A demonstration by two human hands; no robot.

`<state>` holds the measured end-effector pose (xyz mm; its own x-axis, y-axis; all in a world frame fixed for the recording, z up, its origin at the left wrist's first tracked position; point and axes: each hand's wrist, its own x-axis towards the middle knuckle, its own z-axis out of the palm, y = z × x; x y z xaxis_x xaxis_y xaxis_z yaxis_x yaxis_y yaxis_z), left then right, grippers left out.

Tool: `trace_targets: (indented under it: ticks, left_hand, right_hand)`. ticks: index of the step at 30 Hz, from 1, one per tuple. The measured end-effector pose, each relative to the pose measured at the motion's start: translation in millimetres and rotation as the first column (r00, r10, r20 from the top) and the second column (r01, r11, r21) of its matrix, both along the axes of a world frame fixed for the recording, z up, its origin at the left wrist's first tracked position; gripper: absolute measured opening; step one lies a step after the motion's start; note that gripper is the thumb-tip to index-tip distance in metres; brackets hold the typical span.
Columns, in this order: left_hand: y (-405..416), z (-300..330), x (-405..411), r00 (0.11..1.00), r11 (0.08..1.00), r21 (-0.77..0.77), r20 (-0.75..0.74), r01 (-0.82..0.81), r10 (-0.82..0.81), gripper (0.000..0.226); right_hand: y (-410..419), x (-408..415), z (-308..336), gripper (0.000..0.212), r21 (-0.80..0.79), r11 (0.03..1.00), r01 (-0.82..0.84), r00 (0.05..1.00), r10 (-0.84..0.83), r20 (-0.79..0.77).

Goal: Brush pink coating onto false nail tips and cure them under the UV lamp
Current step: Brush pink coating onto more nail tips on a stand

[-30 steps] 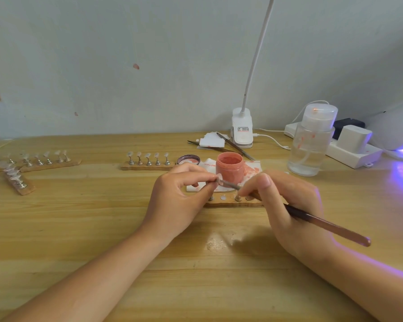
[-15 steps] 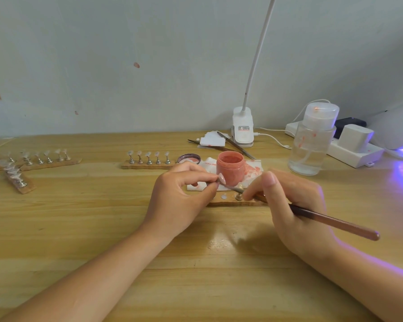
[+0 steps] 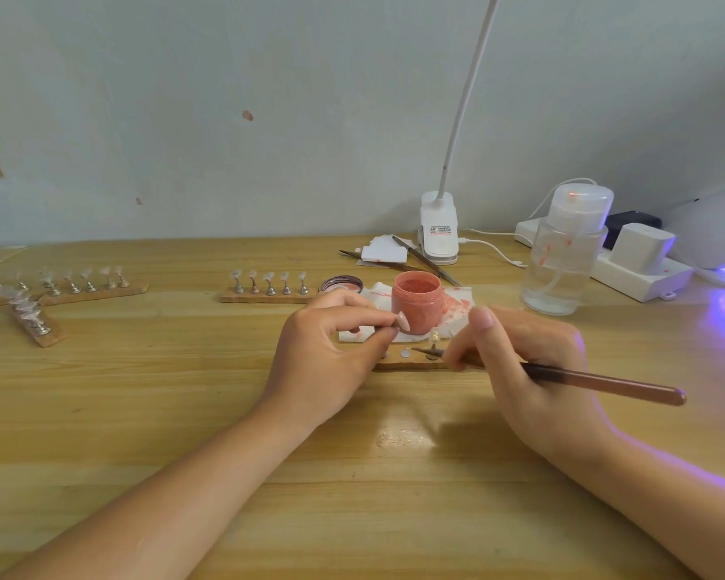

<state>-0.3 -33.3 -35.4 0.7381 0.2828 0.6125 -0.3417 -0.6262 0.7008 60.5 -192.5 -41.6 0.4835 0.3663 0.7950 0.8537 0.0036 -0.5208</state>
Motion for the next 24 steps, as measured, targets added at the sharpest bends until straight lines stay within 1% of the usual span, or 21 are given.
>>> trace_targets:
  ticks: [1,4,5,7,9,11,13,17,18,20,22,24]
  left_hand:
    - [0.0,-0.2,0.4,1.000,1.000,0.003,0.005,-0.001,0.001,0.035]
    - [0.8,-1.5,1.5,1.000,1.000,0.020,0.013,-0.003,0.003,0.030]
    - [1.1,-1.9,1.6,1.000,1.000,0.025,0.013,-0.005,0.004,0.028]
    - [1.3,-2.1,1.5,1.000,1.000,0.030,0.012,-0.002,0.002,0.028]
    - [1.4,-1.9,1.5,1.000,0.999,0.034,0.014,0.001,-0.002,0.031]
    - [1.9,-2.3,2.3,1.000,0.999,0.039,0.020,0.000,-0.001,0.030]
    - [2.2,-3.3,3.0,1.000,0.999,0.036,0.024,0.002,-0.003,0.025]
    - [2.3,-3.7,2.7,0.999,0.999,0.019,0.033,0.027,-0.027,0.021]
    - [2.3,-3.3,2.7,0.999,0.999,0.017,0.034,0.033,-0.033,0.019]
    - [2.2,-2.5,2.2,0.999,0.999,0.015,0.037,0.039,-0.040,0.016]
    - [2.0,-1.8,1.4,0.998,0.999,0.013,0.046,0.039,-0.040,0.020]
    - [1.9,-1.5,0.5,0.998,1.000,0.007,0.057,0.021,-0.022,0.026]
  right_hand:
    - [-0.3,-0.1,0.6,0.053,0.008,1.000,0.008,1.000,-0.008,0.002]
    - [1.8,-1.3,1.1,0.041,-0.005,0.999,0.039,0.999,-0.039,0.018]
    - [1.8,-1.1,0.2,0.041,-0.012,0.999,0.030,1.000,-0.030,-0.001]
    - [0.3,-0.7,0.3,0.051,0.011,1.000,-0.022,0.998,0.023,-0.061]
    - [-0.7,-1.8,1.6,0.058,0.037,0.998,-0.046,0.997,0.048,-0.059]
    - [0.5,-2.9,2.2,0.050,0.026,1.000,-0.010,1.000,0.010,-0.018]
    - [1.2,-2.5,0.9,0.041,0.010,1.000,0.012,1.000,-0.012,-0.022]
    - [-1.7,-1.9,1.0,0.051,0.035,0.999,-0.029,0.993,0.033,-0.110]
    - [-1.6,-2.9,2.0,0.049,0.040,0.999,-0.020,0.994,0.024,-0.104]
    - [0.1,-5.8,4.7,0.038,0.043,0.999,0.007,0.996,-0.003,-0.087]
    - [1.0,-8.0,7.7,0.026,0.049,0.999,0.006,0.996,-0.001,-0.086]
    - [0.1,-8.6,9.5,0.021,0.050,0.999,0.002,0.995,0.003,-0.103]
